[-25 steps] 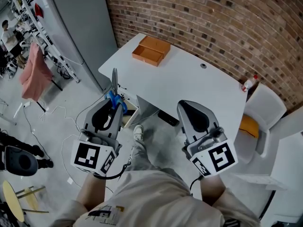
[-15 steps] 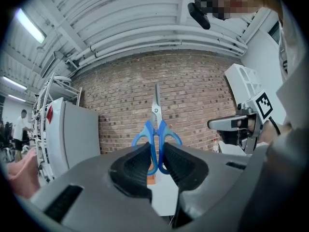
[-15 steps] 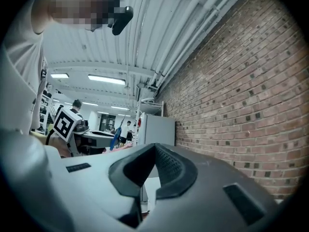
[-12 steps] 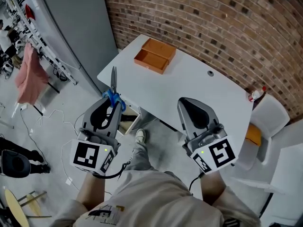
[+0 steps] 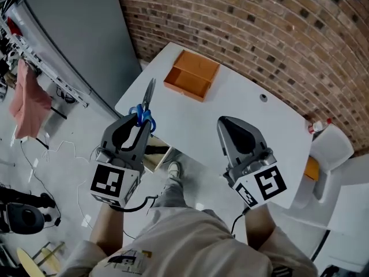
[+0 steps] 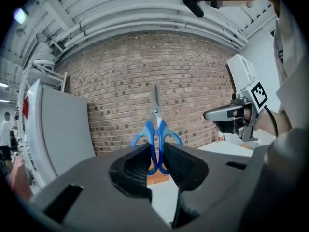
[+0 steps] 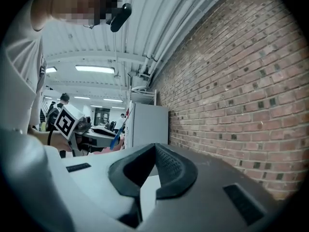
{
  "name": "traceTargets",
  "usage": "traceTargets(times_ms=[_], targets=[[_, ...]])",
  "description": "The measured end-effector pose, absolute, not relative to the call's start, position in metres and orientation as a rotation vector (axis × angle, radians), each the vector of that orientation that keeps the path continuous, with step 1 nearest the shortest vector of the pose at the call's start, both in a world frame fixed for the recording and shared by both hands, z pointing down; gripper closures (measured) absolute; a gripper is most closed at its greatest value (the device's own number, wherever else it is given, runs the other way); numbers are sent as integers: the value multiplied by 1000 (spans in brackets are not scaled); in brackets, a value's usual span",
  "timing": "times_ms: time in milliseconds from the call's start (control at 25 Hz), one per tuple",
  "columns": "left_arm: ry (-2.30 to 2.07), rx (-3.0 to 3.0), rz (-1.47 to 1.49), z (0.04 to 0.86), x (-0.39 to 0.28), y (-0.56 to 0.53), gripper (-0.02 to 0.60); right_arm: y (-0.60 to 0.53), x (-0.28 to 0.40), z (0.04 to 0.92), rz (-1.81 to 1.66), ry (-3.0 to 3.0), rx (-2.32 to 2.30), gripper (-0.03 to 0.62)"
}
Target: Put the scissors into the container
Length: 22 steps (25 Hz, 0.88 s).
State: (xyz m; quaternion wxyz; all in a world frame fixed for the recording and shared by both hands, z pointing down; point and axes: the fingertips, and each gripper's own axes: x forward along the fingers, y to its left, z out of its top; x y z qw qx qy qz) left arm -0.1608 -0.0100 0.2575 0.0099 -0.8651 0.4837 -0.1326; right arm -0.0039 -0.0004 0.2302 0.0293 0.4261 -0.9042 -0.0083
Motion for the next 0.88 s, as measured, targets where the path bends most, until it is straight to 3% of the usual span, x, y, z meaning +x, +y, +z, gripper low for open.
traceTargets(times_ms=[880], targets=[[898, -2759, -909, 366, -136, -261, 497, -198, -5, 307, 184, -2581, 1422, 588]])
